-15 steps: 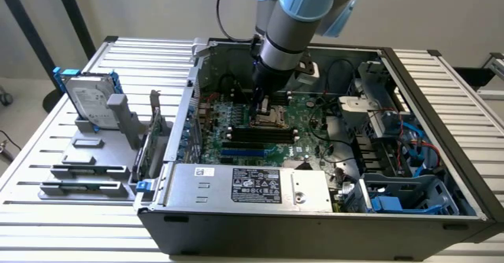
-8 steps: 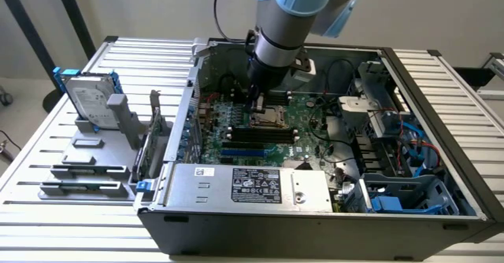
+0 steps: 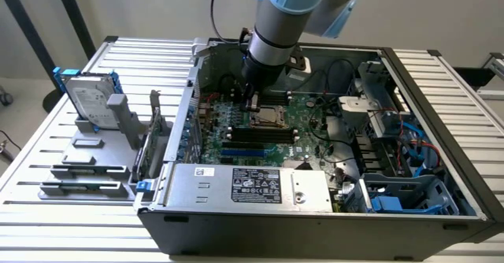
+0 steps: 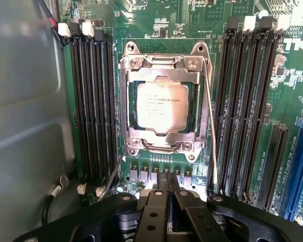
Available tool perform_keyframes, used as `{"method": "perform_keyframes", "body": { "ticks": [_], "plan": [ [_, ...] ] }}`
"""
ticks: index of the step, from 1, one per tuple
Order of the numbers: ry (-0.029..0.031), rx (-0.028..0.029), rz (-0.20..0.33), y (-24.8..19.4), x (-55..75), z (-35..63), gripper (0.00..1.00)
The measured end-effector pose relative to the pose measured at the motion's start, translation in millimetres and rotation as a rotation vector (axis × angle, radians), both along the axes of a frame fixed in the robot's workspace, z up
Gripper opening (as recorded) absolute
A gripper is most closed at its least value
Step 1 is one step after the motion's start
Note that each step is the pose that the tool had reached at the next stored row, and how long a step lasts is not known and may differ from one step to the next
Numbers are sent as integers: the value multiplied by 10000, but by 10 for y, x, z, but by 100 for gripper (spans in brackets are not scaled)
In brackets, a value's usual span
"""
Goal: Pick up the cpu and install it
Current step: 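Close the cpu cover, then install the first cpu locking lever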
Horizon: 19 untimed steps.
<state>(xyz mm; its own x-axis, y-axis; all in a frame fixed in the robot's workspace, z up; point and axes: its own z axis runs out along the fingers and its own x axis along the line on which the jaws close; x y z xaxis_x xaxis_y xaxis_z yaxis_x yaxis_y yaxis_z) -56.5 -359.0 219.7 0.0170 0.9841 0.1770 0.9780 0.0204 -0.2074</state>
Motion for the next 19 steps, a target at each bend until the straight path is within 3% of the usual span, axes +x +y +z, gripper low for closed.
{"method": "perform_keyframes", "body": {
  "ticks": [13,19],
  "plan": [
    [0,1,0,0,-1,0,11],
    [-1,75,-70,-4,-184,0,11]
  ]
}}
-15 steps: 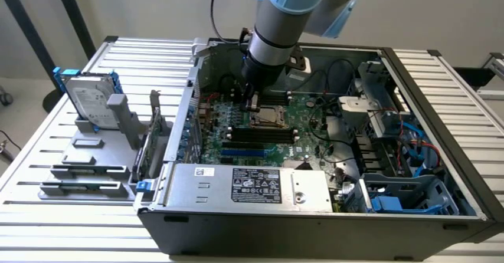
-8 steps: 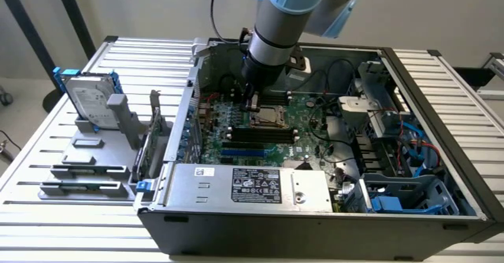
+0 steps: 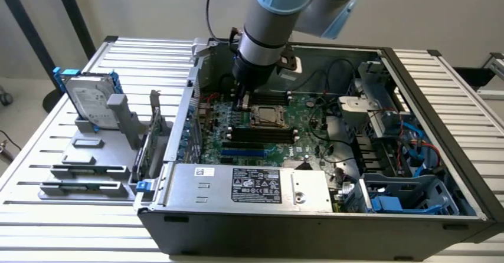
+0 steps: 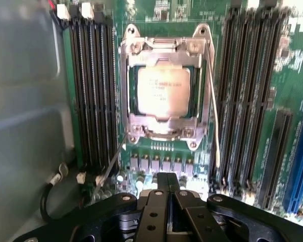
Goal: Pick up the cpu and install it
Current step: 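Install the first cpu locking lever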
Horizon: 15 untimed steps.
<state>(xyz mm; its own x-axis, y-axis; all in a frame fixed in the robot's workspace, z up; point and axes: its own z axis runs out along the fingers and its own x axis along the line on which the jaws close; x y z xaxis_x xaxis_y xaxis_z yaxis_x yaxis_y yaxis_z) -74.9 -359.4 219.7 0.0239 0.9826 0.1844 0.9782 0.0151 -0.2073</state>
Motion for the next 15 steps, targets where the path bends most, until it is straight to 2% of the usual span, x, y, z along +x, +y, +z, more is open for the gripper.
{"method": "perform_keyframes", "body": {
  "ticks": [5,13,15],
  "plan": [
    [0,60,-295,0,-61,27,11],
    [0,349,-965,0,-68,185,11],
    [-1,380,-1173,-1,-70,203,11]
  ]
}}
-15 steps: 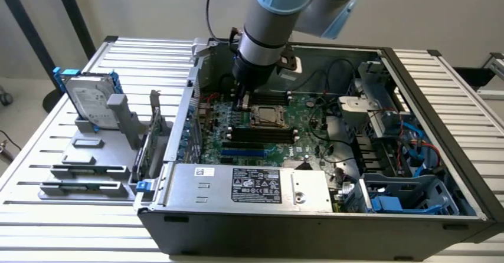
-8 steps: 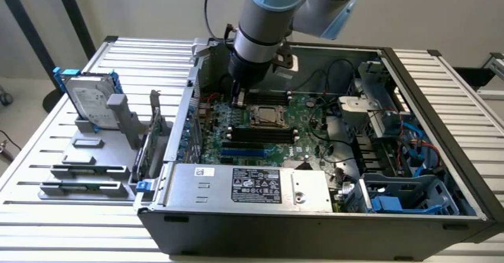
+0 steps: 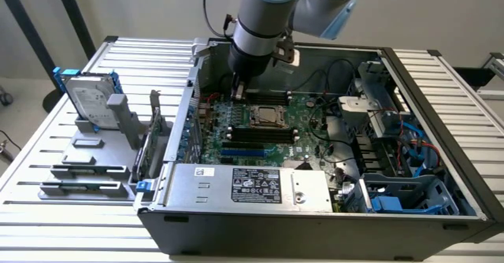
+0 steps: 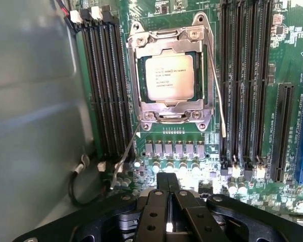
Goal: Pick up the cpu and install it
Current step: 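Install the first cpu locking lever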
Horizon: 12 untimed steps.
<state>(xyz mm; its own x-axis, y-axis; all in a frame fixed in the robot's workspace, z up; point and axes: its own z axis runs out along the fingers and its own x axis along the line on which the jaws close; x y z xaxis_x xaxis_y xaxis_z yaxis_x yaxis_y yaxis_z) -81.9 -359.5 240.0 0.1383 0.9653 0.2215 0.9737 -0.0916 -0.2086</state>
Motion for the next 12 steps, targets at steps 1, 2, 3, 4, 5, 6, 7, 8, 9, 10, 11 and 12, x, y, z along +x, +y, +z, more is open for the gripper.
{"method": "perform_keyframes", "body": {
  "ticks": [1,2,3,4,5,6,7,8,9,10,11,12],
  "plan": [
    [-1,11,-113,0,-1,1,11],
    [-2,23,-235,0,-3,2,11],
    [-2,43,-360,0,-6,2,11],
    [-1,56,-461,0,-10,2,11],
    [0,61,-550,0,-14,3,11],
    [0,72,-634,0,-20,3,11],
    [0,89,-708,0,-27,2,11],
    [0,108,-780,0,-34,3,11],
    [0,131,-849,0,-41,2,11],
    [1,167,-912,0,-52,2,11],
    [3,208,-956,0,-65,3,11],
    [4,239,-998,0,-79,3,11]
  ]
}}
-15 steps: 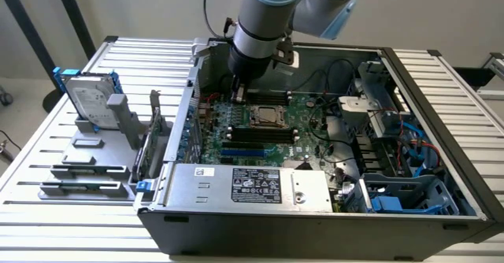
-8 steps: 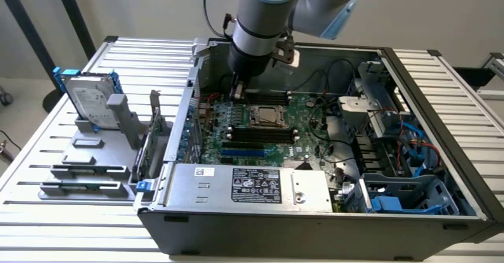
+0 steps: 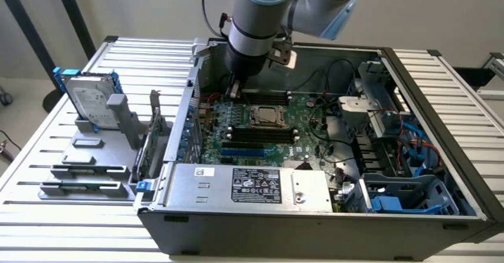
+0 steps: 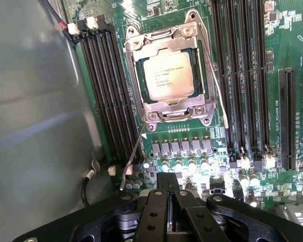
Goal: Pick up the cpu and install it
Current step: 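Install the first cpu locking lever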
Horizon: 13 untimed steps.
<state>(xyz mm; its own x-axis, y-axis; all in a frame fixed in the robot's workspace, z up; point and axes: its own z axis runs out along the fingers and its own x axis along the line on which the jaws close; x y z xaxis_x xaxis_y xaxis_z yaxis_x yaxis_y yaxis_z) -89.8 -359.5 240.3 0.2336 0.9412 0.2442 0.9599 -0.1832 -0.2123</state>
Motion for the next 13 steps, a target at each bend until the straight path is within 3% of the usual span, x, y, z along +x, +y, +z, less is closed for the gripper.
{"method": "perform_keyframes", "body": {
  "ticks": [8,11,13],
  "plan": [
    [-1,122,-550,1,-68,-7,11],
    [1,219,-868,1,-70,-15,11],
    [0,320,-1046,1,-80,-20,11]
  ]
}}
